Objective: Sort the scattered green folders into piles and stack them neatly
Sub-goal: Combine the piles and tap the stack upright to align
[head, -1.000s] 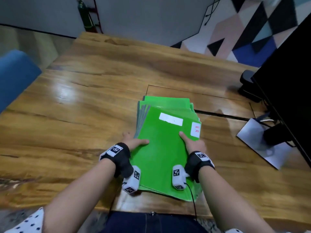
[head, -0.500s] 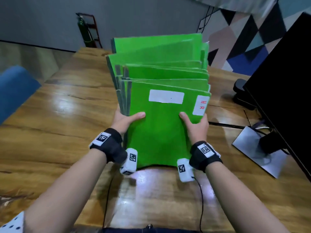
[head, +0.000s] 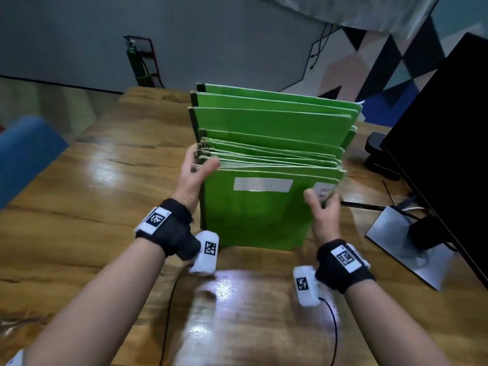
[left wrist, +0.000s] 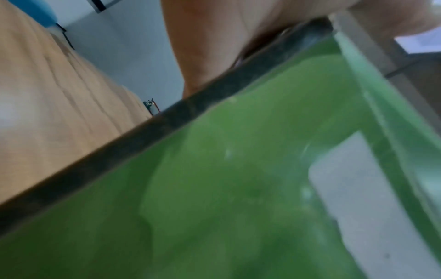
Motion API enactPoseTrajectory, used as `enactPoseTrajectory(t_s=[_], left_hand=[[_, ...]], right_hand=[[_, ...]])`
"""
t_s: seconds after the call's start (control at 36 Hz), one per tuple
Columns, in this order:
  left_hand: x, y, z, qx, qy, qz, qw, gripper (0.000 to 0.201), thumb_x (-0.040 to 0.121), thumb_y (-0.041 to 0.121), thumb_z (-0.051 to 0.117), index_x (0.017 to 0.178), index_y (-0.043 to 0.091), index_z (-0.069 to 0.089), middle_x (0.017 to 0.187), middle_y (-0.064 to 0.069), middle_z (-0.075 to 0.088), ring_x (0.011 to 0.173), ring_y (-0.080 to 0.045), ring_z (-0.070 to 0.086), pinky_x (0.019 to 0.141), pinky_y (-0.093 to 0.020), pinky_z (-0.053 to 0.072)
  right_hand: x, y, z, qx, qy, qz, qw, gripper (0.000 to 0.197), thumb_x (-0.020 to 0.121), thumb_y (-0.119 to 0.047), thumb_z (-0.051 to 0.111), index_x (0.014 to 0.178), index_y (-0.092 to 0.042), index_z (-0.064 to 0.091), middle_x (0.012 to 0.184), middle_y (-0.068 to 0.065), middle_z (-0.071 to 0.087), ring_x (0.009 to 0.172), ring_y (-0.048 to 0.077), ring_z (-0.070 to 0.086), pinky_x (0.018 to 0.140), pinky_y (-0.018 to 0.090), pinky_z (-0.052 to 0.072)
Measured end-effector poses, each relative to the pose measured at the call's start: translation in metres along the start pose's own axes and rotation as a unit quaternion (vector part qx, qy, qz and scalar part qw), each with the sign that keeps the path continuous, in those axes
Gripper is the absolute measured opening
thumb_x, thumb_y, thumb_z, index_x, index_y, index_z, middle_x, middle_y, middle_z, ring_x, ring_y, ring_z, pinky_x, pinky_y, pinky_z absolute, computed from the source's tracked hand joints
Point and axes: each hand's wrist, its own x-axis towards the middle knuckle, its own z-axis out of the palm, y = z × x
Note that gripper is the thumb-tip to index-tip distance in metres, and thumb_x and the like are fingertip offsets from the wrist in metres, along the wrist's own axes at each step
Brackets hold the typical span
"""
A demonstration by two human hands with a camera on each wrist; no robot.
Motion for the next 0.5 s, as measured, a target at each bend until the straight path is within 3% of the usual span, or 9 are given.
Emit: enactPoseTrajectory(t_s=[0.06,0.08,0.17,0.25,0.31,0.36,0.39,0.44,0.5], left_hand=[[0.008,0.014,0.007,0.000,0.008,0.009,1.000,0.082,0.049,0.068,0.077,0.114,0.022,0.055,0.112,-0.003,0.062,0.108,-0.026,0.057,0.101,-0.050,0.039],[0.011,0.022,0.012,0.005,0.006,0.005,1.000,0.081,0.053,0.067,0.076,0.115,0.020,0.055,0.114,-0.004,0.063,0.110,-0.027,0.057,0.101,-0.049,0.041],[0.024,0.033,0.018,0.031,0.007,-0.009,0.999,0.050,0.073,0.047,0.072,0.111,0.017,0.059,0.104,0.002,0.066,0.098,-0.017,0.062,0.090,-0.036,0.047],[0.035,0.029,0.018,0.032,0.028,-0.019,0.999,0.022,0.085,0.027,0.066,0.102,0.014,0.061,0.095,-0.001,0.066,0.086,-0.018,0.063,0.087,-0.039,0.051],[0.041,0.024,0.018,0.040,0.041,-0.024,0.998,0.005,0.089,0.015,0.061,0.094,0.015,0.058,0.090,-0.003,0.064,0.082,-0.019,0.061,0.086,-0.040,0.050],[0.046,0.021,0.019,0.057,0.051,-0.027,0.997,0.010,0.090,0.008,0.055,0.089,0.017,0.056,0.087,-0.002,0.062,0.079,-0.018,0.059,0.081,-0.037,0.049],[0.048,0.020,0.020,0.061,0.053,-0.026,0.996,0.013,0.090,0.005,0.051,0.087,0.018,0.054,0.086,-0.002,0.061,0.077,-0.019,0.057,0.077,-0.035,0.048],[0.050,0.018,0.020,0.070,0.057,-0.025,0.996,0.018,0.089,0.001,0.045,0.085,0.017,0.052,0.085,-0.005,0.056,0.077,-0.021,0.053,0.072,-0.034,0.044],[0.051,0.018,0.020,0.080,0.058,-0.025,0.995,0.018,0.088,0.001,0.042,0.087,0.016,0.051,0.089,-0.009,0.053,0.082,-0.021,0.049,0.074,-0.034,0.040]], right_hand=[[0.009,-0.020,0.003,0.014,0.025,-0.033,0.999,0.105,0.058,-0.079,0.063,0.134,-0.010,0.041,0.130,0.009,0.054,0.119,0.022,0.053,0.103,0.041,0.041],[0.015,-0.029,0.004,0.012,0.037,-0.052,0.998,0.097,0.062,-0.079,0.059,0.129,-0.011,0.045,0.128,0.009,0.055,0.118,0.023,0.053,0.101,0.038,0.041],[0.035,-0.055,0.007,0.027,0.054,-0.086,0.994,0.056,0.078,-0.053,0.062,0.114,-0.011,0.054,0.111,0.003,0.062,0.101,0.016,0.058,0.089,0.027,0.046],[0.050,-0.061,0.008,0.012,0.036,-0.077,0.996,0.008,0.092,-0.023,0.057,0.094,-0.015,0.057,0.089,-0.006,0.061,0.079,0.000,0.056,0.078,0.019,0.045],[0.053,-0.056,0.007,0.000,0.036,-0.048,0.998,0.015,0.095,-0.012,0.049,0.082,-0.018,0.053,0.080,-0.010,0.055,0.066,-0.007,0.050,0.069,0.013,0.042],[0.053,-0.051,0.005,0.002,0.034,-0.023,0.999,0.017,0.095,-0.007,0.043,0.089,-0.008,0.058,0.079,-0.010,0.054,0.068,-0.004,0.050,0.069,0.016,0.041],[0.053,-0.049,0.004,0.006,0.034,-0.013,0.999,0.021,0.095,-0.006,0.040,0.096,-0.003,0.061,0.081,-0.011,0.055,0.073,-0.002,0.051,0.072,0.017,0.042],[0.053,-0.045,0.002,0.026,0.051,0.014,0.998,0.029,0.098,-0.007,0.036,0.108,-0.008,0.063,0.093,-0.016,0.057,0.092,0.005,0.052,0.078,0.016,0.040],[0.055,-0.042,0.003,0.032,0.078,0.038,0.996,0.032,0.099,-0.012,0.036,0.121,-0.006,0.058,0.117,-0.009,0.054,0.113,0.011,0.047,0.082,0.011,0.032]])
